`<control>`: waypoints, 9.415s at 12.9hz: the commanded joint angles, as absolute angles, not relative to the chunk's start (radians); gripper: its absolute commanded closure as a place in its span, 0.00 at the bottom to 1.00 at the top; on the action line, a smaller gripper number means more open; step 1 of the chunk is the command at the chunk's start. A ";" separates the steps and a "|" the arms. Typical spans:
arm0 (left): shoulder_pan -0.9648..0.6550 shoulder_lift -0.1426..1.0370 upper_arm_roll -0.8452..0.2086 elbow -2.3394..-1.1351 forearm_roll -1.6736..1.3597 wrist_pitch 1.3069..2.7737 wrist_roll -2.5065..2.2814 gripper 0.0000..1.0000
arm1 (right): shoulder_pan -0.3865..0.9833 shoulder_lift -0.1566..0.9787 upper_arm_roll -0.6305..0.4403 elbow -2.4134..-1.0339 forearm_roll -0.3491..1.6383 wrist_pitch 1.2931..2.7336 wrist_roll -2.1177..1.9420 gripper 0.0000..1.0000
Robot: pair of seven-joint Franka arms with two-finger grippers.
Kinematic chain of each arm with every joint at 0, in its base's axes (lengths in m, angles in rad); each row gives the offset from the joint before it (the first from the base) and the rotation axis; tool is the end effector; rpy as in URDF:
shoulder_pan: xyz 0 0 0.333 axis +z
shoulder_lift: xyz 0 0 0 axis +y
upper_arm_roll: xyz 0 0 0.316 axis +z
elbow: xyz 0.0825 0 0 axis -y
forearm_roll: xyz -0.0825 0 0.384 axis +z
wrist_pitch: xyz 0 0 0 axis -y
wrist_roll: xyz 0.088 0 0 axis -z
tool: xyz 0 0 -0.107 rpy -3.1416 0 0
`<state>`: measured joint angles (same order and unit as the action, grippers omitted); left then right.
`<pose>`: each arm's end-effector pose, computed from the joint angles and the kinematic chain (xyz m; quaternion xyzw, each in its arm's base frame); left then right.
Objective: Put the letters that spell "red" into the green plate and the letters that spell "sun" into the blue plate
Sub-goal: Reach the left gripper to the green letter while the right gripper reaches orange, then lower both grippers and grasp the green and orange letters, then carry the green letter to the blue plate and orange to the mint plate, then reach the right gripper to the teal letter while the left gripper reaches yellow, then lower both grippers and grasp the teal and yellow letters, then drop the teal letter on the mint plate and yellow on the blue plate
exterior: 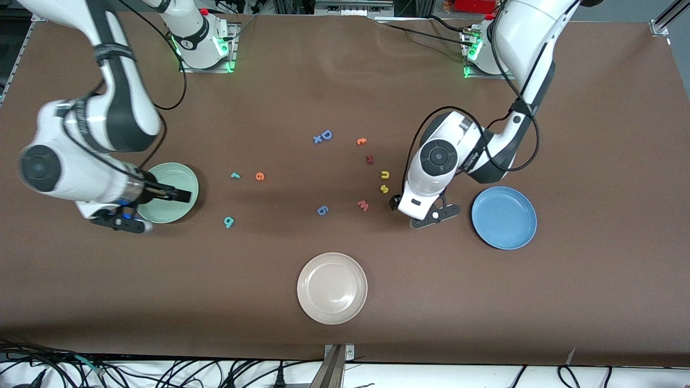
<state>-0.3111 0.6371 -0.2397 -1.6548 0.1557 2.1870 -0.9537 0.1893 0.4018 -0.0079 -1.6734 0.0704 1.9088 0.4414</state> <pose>0.5872 -0.3332 0.2405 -0.9841 -0.1723 0.0374 0.0210 0.6331 0.1217 0.3583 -0.9857 0.1432 0.0884 0.0036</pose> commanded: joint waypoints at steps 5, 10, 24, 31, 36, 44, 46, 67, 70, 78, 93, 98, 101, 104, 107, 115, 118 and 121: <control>-0.354 0.733 -0.235 -1.631 0.149 2.260 -0.963 0.01 | 0.245 0.385 0.092 -1.948 -0.032 2.251 0.791 0.00; -0.360 0.765 -0.235 -1.631 0.144 2.289 -0.953 0.14 | 0.232 0.399 0.193 -2.046 -0.187 2.373 1.040 0.01; -0.350 0.764 -0.233 -1.644 0.155 2.338 -0.937 0.22 | 0.202 0.440 0.245 -2.186 -0.183 2.654 1.173 0.02; -0.348 0.765 -0.233 -1.646 0.144 2.336 -0.968 1.00 | 0.202 0.465 0.250 -2.224 -0.187 2.697 1.186 0.09; -0.344 0.735 -0.232 -1.634 0.144 2.231 -0.999 1.00 | 0.201 0.468 0.250 -2.226 -0.187 2.688 1.181 0.64; -0.155 0.594 -0.230 -1.637 0.155 1.991 -0.582 1.00 | 0.129 0.384 0.284 -2.206 -0.190 2.530 1.122 0.92; -0.056 0.600 -0.230 -1.641 0.156 1.991 -0.397 1.00 | 0.054 0.335 0.330 -2.195 -0.189 2.444 1.059 0.92; 0.094 0.520 -0.429 -1.715 0.156 2.003 -0.439 0.00 | -0.357 0.308 0.302 -2.157 -0.175 2.352 0.290 0.25; 0.014 0.529 -0.472 -1.712 0.155 2.034 -0.674 0.00 | -0.315 0.301 0.304 -2.157 -0.161 2.352 0.375 0.24; -0.181 0.687 -0.465 -1.712 0.329 2.217 -1.115 0.00 | -0.098 0.379 0.305 -2.148 -0.041 2.470 0.661 0.24; -0.238 0.776 -0.463 -1.718 0.431 2.310 -1.135 0.18 | 0.006 0.390 0.305 -2.284 -0.058 2.557 0.813 0.27; -0.239 0.776 -0.465 -1.717 0.430 2.310 -1.111 0.58 | 0.006 0.390 0.305 -2.292 -0.075 2.559 0.813 0.47; -0.235 0.778 -0.466 -1.717 0.417 2.310 -1.054 0.78 | 0.003 0.394 0.305 -2.292 -0.100 2.566 0.813 0.54; -0.229 0.772 -0.466 -1.713 0.413 2.304 -1.060 1.00 | -0.003 0.399 0.305 -2.292 -0.118 2.579 0.811 0.60; -0.215 0.727 -0.469 -1.707 0.361 2.239 -1.058 1.00 | -0.006 0.400 0.305 -2.292 -0.121 2.580 0.810 0.65; -0.049 0.603 -0.469 -1.638 0.351 1.968 -0.748 1.00 | -0.020 0.396 0.305 -2.290 -0.127 2.579 0.807 0.72; 0.076 0.624 -0.469 -1.652 0.351 1.968 -0.516 1.00 | -0.028 0.387 0.305 -2.287 -0.126 2.571 0.799 0.72; 0.190 0.664 -0.462 -1.663 0.370 1.965 -0.378 1.00 | -0.055 0.328 0.310 -2.270 -0.130 2.502 0.773 0.73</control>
